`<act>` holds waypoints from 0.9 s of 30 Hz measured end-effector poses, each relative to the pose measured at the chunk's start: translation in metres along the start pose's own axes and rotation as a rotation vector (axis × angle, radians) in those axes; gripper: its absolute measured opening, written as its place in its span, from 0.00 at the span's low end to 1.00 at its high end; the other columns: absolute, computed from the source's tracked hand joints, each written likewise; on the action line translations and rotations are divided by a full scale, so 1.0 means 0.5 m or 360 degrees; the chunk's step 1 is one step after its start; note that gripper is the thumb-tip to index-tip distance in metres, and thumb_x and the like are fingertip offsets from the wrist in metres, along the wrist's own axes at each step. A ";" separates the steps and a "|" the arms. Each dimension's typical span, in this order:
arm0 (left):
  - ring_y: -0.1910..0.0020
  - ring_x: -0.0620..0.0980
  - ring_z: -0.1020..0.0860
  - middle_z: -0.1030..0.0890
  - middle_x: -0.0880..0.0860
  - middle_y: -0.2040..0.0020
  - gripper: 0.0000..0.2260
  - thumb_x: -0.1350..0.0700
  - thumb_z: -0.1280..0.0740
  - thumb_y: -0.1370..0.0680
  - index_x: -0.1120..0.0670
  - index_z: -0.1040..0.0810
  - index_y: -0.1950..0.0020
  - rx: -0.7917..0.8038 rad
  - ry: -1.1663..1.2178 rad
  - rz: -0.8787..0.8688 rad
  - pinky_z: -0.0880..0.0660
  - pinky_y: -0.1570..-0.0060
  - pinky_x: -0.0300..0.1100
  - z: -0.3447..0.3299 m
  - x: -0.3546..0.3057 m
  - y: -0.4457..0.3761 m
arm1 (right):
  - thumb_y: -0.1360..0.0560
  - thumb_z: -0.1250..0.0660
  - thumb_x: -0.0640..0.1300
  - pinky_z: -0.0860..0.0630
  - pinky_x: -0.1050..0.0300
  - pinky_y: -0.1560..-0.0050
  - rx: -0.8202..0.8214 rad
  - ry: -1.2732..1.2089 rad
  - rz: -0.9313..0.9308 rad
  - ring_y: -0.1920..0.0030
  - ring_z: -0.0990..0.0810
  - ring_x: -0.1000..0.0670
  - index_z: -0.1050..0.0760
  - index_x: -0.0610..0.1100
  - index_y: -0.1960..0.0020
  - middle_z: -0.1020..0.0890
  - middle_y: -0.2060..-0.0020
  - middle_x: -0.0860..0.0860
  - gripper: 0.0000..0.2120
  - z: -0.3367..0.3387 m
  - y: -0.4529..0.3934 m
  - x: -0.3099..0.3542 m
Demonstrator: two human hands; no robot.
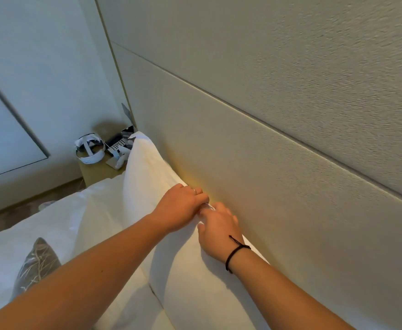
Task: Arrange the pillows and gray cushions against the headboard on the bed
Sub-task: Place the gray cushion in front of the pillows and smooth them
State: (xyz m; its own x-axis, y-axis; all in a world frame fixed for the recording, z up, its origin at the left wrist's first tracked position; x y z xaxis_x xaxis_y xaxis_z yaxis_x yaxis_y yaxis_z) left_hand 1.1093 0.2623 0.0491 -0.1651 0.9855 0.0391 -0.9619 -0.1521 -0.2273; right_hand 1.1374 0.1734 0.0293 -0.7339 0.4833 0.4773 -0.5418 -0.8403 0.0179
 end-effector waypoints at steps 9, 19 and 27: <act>0.60 0.50 0.25 0.23 0.49 0.52 0.12 0.45 0.46 0.18 0.49 0.27 0.44 0.0345 -0.0286 -0.0377 0.28 0.61 0.46 -0.077 0.144 -0.026 | 0.37 0.43 0.28 0.49 0.56 0.74 -0.0048 0.0015 -0.0029 0.66 0.38 0.47 0.48 0.49 0.71 0.43 0.69 0.53 0.19 -0.034 -0.097 -0.021; 0.53 0.58 0.24 0.27 0.57 0.42 0.11 0.54 0.36 0.20 0.52 0.23 0.40 0.0352 -0.0528 0.0509 0.35 0.63 0.47 -0.056 0.416 -0.073 | 0.37 0.46 0.27 0.47 0.57 0.76 -0.0147 0.0070 0.0059 0.73 0.39 0.52 0.43 0.50 0.70 0.40 0.70 0.54 0.18 -0.040 -0.112 -0.011; 0.61 0.57 0.26 0.28 0.56 0.48 0.11 0.51 0.41 0.18 0.53 0.20 0.47 0.0043 -0.0114 0.0725 0.26 0.63 0.49 -0.078 0.403 -0.101 | 0.23 0.42 0.39 0.25 0.51 0.60 0.0090 -0.0094 0.0158 0.59 0.26 0.44 0.28 0.44 0.56 0.29 0.52 0.49 0.06 -0.101 -0.237 0.067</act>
State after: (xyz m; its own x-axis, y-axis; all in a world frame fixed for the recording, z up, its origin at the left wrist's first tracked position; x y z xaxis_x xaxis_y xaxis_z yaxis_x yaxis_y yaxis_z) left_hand 1.1329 0.4714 0.0305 -0.5863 0.8101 0.0082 -0.7927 -0.5716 -0.2116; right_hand 1.1564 0.3017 -0.0010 -0.7563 0.3832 0.5303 -0.4425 -0.8966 0.0169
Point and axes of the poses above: each hand's wrist, its own y-axis away from the middle knuckle, its own z-axis out of the back of the hand, x = y × z, the point moved 8 cm from there along -y, towards the middle knuckle
